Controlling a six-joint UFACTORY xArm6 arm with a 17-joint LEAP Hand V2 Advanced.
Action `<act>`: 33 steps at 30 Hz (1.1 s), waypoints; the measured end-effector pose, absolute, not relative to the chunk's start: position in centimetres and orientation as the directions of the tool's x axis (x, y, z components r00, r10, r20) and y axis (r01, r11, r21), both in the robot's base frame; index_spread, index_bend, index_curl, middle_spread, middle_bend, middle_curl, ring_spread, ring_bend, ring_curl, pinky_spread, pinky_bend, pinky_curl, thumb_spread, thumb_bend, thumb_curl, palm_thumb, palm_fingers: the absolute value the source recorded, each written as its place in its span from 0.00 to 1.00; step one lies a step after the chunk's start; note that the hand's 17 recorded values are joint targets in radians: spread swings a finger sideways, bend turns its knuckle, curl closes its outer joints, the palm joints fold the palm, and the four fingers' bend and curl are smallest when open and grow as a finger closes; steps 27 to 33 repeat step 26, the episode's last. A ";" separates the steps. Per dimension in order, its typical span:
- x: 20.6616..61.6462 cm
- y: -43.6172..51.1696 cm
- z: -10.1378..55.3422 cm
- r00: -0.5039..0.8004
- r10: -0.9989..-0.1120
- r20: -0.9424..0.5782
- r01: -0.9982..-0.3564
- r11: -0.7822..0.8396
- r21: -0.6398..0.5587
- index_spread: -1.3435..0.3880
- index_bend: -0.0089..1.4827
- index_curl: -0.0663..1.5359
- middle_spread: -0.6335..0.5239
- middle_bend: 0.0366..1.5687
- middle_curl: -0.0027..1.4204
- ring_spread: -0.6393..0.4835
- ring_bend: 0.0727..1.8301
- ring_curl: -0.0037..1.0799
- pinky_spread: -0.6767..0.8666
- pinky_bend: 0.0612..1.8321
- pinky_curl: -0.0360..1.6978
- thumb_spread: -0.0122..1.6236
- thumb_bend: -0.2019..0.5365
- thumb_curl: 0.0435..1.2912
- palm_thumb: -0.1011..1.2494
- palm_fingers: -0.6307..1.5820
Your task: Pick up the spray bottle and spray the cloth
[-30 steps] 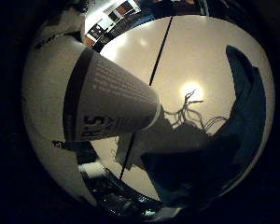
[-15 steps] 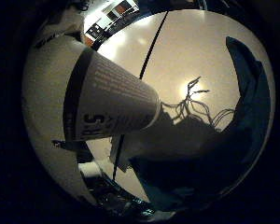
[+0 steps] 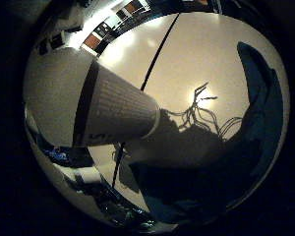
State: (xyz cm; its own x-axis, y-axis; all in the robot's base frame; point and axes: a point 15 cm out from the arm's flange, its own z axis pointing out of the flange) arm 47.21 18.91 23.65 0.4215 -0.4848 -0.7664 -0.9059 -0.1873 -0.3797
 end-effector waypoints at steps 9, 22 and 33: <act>47.1 16.2 24.3 0.429 -0.515 -0.742 -0.902 -0.199 -0.384 0.58 0.13 0.35 0.53 0.22 0.33 0.58 0.34 0.34 0.67 0.50 0.23 0.61 0.24 0.33 0.61 0.32; 47.0 9.2 25.1 0.399 -0.578 -0.712 -0.910 -0.156 -0.384 0.61 0.12 0.27 0.56 0.17 0.28 0.65 0.29 0.28 0.75 0.49 0.14 0.61 0.24 0.29 0.60 0.35; 46.7 6.5 25.9 0.393 -0.607 -0.691 -0.909 -0.141 -0.393 0.61 0.12 0.26 0.56 0.18 0.27 0.66 0.28 0.27 0.75 0.49 0.12 0.61 0.24 0.28 0.60 0.36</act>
